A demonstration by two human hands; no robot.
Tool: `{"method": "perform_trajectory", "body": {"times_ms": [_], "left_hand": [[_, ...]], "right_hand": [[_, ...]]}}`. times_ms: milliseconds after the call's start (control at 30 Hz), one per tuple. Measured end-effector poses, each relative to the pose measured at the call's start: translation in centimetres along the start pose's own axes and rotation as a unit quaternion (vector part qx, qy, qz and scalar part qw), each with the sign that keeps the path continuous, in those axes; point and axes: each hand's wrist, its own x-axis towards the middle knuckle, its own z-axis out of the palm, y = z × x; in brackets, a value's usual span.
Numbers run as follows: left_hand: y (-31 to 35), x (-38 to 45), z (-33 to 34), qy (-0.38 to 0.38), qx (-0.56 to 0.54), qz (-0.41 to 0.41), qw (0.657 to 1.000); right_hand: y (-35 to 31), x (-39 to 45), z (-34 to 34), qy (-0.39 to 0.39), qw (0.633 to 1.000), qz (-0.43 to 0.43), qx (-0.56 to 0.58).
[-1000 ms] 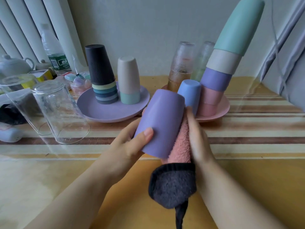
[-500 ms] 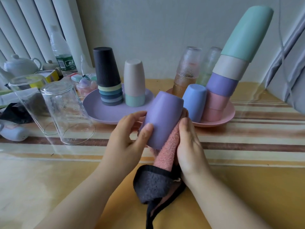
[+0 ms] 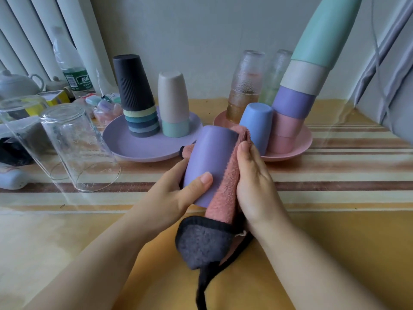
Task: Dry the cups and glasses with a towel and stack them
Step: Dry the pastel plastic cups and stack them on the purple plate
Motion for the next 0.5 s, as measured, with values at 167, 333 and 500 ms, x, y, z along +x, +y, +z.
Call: {"method": "perform_trajectory", "body": {"times_ms": [167, 333, 500], "left_hand": [[0.0, -0.5, -0.1, -0.049, -0.137, -0.022, 0.989], [-0.5, 0.1, -1.1, -0.002, -0.172, -0.002, 0.985], [-0.3, 0.6, -2.0, 0.113, -0.061, 0.005, 0.992]], "right_hand": [[-0.7, 0.4, -0.4, -0.036, 0.988, 0.089, 0.125], [0.4, -0.6, 1.0, -0.056, 0.984, 0.147, 0.086], [0.8, -0.5, 1.5, -0.046, 0.987, 0.153, 0.037]]}}
